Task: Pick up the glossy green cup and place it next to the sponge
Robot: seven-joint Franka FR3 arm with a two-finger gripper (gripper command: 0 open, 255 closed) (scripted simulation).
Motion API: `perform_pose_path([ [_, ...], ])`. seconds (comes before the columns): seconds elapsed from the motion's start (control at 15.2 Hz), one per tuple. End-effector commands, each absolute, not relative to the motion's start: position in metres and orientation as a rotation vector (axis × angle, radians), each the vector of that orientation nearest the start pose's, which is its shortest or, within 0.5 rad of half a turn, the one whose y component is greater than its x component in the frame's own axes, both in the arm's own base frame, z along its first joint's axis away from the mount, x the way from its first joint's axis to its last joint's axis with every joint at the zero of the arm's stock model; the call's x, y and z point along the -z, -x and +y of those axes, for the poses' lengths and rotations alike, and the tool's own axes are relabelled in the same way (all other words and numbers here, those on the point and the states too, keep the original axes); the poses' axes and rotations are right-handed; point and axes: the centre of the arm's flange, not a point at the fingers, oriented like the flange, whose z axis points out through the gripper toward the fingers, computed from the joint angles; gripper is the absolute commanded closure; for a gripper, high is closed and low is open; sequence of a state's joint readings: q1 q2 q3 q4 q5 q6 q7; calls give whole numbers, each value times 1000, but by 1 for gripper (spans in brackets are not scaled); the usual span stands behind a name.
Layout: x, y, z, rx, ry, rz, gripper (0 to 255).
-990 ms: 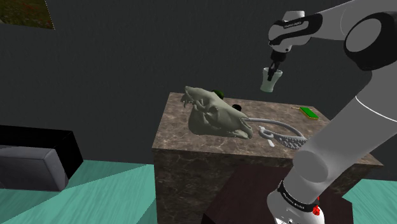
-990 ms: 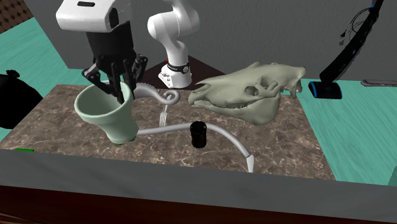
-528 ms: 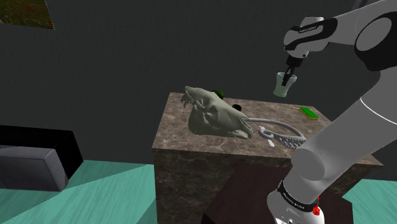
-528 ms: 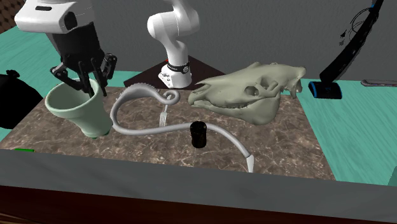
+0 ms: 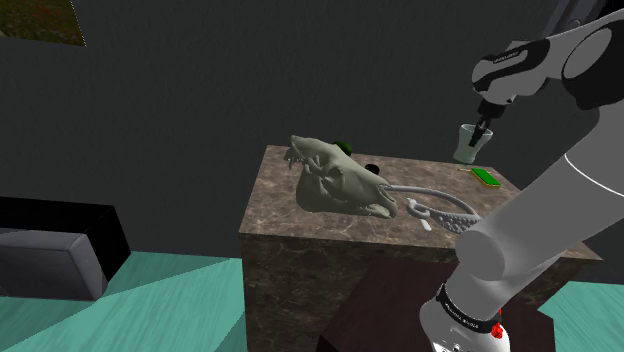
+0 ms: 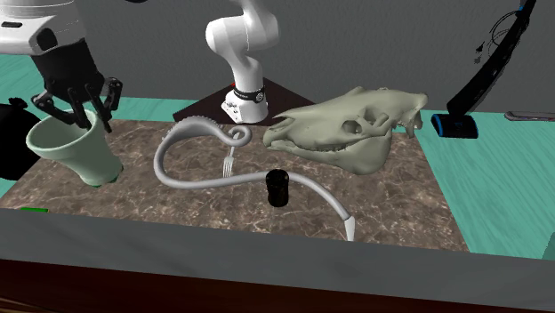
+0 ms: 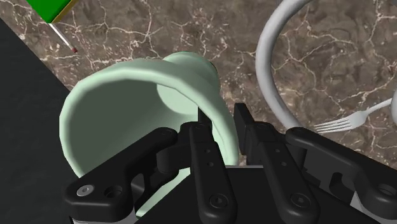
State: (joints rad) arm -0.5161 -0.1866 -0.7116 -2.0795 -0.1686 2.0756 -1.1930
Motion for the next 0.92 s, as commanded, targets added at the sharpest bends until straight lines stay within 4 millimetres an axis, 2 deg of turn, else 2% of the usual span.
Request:
perform_pose_path([
  [0.0,-500,-131,-519,34,3286,-63,255],
  [0.86,-469,21,-593,35,3286,-63,255],
])
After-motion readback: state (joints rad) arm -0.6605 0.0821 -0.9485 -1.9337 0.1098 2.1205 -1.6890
